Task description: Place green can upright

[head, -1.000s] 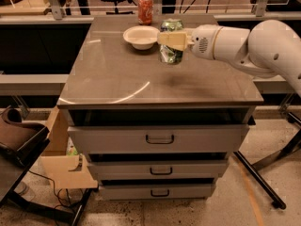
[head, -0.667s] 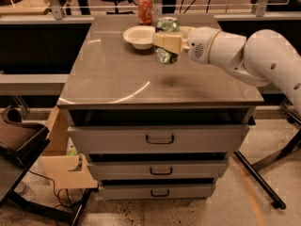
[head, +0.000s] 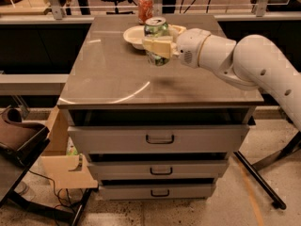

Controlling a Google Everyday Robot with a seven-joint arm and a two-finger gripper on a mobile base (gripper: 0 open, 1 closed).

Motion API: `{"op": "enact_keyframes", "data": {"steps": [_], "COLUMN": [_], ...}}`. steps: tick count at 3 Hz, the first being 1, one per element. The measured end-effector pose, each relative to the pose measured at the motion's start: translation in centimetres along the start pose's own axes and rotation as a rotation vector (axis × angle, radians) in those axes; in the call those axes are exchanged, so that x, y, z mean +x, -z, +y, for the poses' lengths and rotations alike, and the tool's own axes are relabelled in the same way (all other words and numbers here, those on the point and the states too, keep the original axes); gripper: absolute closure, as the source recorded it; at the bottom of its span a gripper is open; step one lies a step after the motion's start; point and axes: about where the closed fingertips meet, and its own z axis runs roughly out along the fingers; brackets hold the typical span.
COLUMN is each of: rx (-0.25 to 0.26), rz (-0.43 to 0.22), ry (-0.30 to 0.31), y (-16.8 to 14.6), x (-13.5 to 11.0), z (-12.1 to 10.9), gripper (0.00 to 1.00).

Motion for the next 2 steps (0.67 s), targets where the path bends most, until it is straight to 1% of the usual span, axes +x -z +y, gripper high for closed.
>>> {"op": "enact_keyframes", "data": {"steps": [1, 2], "rx": [0.006, 0.017], "rz": [0.024, 0.033], "ry": [0.002, -0.035], "y": [-0.4, -0.7], "x": [0.9, 2.3], "z": [0.6, 0.9], "gripper": [1.0, 1.0]}}
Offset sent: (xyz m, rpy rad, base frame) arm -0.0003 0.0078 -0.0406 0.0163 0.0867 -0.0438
